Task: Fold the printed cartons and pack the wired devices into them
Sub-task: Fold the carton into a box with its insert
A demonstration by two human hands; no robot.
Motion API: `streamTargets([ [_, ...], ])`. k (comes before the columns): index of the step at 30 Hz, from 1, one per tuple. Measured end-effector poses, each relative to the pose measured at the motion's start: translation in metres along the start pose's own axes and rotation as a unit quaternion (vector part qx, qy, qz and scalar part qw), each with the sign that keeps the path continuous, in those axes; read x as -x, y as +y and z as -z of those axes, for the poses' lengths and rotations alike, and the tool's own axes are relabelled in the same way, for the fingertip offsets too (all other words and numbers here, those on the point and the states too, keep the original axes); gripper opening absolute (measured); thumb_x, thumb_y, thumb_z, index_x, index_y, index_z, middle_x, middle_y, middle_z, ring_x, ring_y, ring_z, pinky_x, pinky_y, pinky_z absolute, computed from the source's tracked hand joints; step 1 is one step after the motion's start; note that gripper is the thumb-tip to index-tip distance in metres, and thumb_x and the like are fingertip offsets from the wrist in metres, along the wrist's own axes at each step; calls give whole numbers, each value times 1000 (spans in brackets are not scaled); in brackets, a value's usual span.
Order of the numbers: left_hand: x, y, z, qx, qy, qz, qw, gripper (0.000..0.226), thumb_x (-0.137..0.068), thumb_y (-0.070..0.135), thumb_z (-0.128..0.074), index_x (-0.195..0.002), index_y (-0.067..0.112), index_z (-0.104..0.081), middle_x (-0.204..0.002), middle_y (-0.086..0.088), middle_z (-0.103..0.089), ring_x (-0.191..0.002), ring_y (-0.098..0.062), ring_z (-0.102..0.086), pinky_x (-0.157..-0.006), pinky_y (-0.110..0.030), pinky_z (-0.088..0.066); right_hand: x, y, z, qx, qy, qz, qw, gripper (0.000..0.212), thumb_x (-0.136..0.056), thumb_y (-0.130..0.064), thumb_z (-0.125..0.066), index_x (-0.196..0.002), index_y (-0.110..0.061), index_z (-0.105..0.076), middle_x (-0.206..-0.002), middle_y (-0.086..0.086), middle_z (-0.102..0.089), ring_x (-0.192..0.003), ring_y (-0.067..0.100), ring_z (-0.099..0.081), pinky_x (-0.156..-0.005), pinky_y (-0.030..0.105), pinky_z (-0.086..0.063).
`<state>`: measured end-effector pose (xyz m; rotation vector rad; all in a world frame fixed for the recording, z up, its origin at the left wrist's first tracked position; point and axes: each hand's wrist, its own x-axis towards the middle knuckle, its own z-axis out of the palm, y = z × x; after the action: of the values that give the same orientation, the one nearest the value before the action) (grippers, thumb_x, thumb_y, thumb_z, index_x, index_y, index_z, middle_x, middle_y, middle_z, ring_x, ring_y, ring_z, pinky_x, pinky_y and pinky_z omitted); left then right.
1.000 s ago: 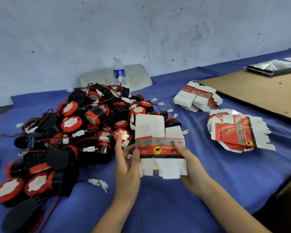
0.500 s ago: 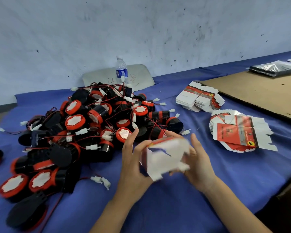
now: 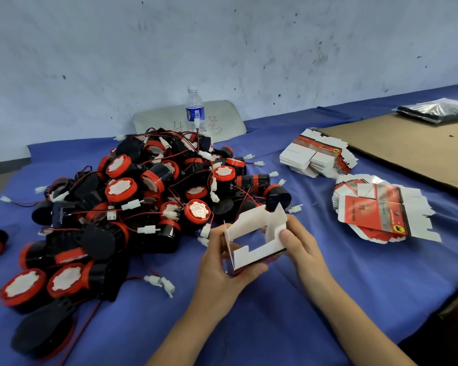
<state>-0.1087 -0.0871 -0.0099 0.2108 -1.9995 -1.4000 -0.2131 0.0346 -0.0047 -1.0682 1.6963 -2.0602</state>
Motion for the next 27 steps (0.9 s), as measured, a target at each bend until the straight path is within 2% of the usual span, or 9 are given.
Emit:
streamTargets([
  [3, 1, -1, -1, 24, -14, -5, 1000, 56, -57, 44, -79, -101, 58, -48, -94, 24, -62, -82, 3, -58, -71, -16, -48, 1, 2, -1, -36, 6, 1, 999, 35, -81, -44, -54, -102, -16, -60, -81, -8, -62, -74, 7, -55, -67, 20, -46],
  [6, 2, 0, -1, 42, -30, -5, 999, 53, -64, 43, -78, -106, 49, -48, -104, 21, -62, -92, 1, -60, -75, -17, -49, 2, 3, -3, -16, 22, 18, 999, 26, -88, -33, -54, -106, -15, -60, -94, -6, -67, -89, 9, -62, -73, 19, -48],
  [9, 4, 1, -2, 24, -29, -16, 999, 41, -76, 46, -61, -113, 45, -44, -108, 25, -58, -94, 4, -58, -74, -9, -45, 4, 2, -5, 51, 41, 56, 996, 23, -89, -10, -46, -108, -16, -57, -96, -18, -64, -90, 1, -60, -73, 10, -45],
  [11, 5, 3, -3, 16, -25, -10, 1000, 33, -79, 43, -52, -110, 54, -44, -106, 26, -58, -93, 5, -56, -75, -7, -43, 6, 1, -5, 64, 52, 68, 994, 30, -87, -6, -43, -111, -19, -56, -98, -19, -64, -89, 4, -60, -72, 11, -46],
  [15, 9, 2, -3, 49, -8, 21, 999, 33, -79, 43, -46, -111, 54, -49, -103, 23, -60, -94, -1, -56, -81, -14, -45, 9, 0, -8, 109, 45, 105, 987, 34, -93, -26, -51, -126, -29, -54, -115, -12, -66, -102, 7, -62, -76, 12, -47],
  [18, 11, -5, -1, 94, 50, 72, 992, 43, -72, 50, -44, -108, 30, -57, -98, 20, -64, -92, -2, -58, -79, -15, -44, 10, 2, -10, 187, 7, 189, 964, 44, -98, -48, -41, -139, -32, -45, -132, -4, -58, -117, 11, -55, -91, 20, -46],
  [21, 11, -4, 1, 102, 80, 90, 987, 29, -76, 42, -45, -98, 34, -62, -88, 14, -66, -87, -5, -59, -75, -17, -46, 9, 5, -9, 251, -17, 250, 935, 46, -101, -54, -31, -140, -34, -42, -136, 0, -51, -123, 8, -50, -98, 27, -45],
  [24, 10, -2, 3, 110, 71, 82, 988, 33, -75, 42, -44, -101, 39, -64, -90, 8, -68, -86, -9, -62, -76, -26, -52, 9, 5, -8, 288, -24, 290, 912, 48, -99, -57, -30, -135, -32, -49, -138, -2, -47, -112, 12, -55, -85, 25, -50],
  [27, 10, -4, 4, 130, 76, 99, 984, 52, -70, 44, -45, -113, 20, -62, -108, -12, -66, -104, -31, -60, -92, -55, -48, 10, 3, -9, 332, -13, 336, 881, 55, -96, -62, -29, -127, -26, -56, -134, 0, -49, -87, 11, -59, -65, 14, -44],
])
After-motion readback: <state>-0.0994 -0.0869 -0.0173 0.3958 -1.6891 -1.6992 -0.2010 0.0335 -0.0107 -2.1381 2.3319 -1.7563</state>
